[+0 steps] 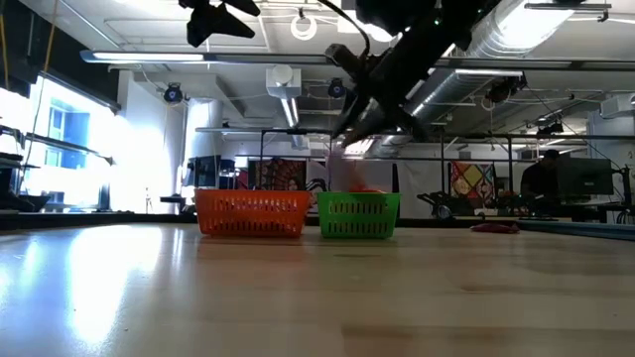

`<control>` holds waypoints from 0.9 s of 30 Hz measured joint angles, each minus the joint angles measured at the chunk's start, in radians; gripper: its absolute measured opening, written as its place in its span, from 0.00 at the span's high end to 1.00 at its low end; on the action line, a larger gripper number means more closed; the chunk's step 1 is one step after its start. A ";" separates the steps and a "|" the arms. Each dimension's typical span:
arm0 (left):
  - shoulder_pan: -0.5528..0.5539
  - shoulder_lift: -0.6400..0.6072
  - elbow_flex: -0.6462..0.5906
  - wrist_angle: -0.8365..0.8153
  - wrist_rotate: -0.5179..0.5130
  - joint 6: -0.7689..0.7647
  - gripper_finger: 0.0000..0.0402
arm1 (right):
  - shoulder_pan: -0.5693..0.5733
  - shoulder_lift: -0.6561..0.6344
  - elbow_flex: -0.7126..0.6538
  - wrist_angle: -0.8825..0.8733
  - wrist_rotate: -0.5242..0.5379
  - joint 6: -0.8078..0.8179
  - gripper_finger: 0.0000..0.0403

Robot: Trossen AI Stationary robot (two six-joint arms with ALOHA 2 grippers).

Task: Sort candy by brand, put in halloween buckets
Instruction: Put the orange chocolate into the green bin, then put the violet candy into the orange bin

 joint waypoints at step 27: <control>0.000 0.000 0.000 0.000 0.001 -0.015 0.55 | 0.773 -0.268 -0.287 -0.417 -0.615 0.754 0.47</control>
